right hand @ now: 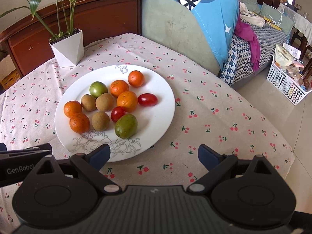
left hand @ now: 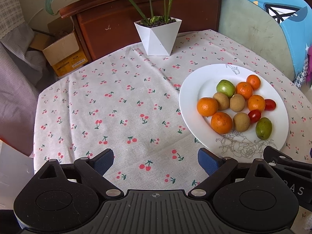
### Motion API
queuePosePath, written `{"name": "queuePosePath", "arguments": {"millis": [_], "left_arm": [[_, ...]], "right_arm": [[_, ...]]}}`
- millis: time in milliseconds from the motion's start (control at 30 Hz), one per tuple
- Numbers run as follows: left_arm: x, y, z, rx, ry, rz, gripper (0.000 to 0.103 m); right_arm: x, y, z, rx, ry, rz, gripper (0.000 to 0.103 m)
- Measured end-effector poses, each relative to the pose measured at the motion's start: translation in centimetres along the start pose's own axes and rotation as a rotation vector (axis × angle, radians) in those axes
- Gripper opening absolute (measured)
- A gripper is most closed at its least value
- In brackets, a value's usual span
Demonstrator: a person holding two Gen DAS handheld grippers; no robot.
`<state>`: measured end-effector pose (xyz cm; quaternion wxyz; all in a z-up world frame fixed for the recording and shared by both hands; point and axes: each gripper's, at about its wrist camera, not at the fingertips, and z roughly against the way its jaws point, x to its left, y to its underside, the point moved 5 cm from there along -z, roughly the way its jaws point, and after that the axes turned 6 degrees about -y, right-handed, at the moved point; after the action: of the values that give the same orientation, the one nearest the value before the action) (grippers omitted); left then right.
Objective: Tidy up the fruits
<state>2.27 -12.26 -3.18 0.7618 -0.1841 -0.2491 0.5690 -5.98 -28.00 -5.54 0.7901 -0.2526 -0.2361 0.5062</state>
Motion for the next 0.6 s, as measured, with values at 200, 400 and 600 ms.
{"name": "queuePosePath", "arguments": {"millis": [200,400,600], "left_arm": [[1.3,1.1,0.3,0.002,-0.014,0.016,0.094],[2.6,2.7,0.4,0.024,-0.006,0.046,0.095],[4.6,3.8,0.8,0.016,-0.011,0.082,0.1]], "right_arm": [[1.1,0.8,0.3,-0.008,-0.036,0.035,0.096],[2.0,2.0,0.5,-0.003,-0.081,0.052,0.096],[3.3,3.8,1.4,0.006,-0.165,0.07,0.096]]}}
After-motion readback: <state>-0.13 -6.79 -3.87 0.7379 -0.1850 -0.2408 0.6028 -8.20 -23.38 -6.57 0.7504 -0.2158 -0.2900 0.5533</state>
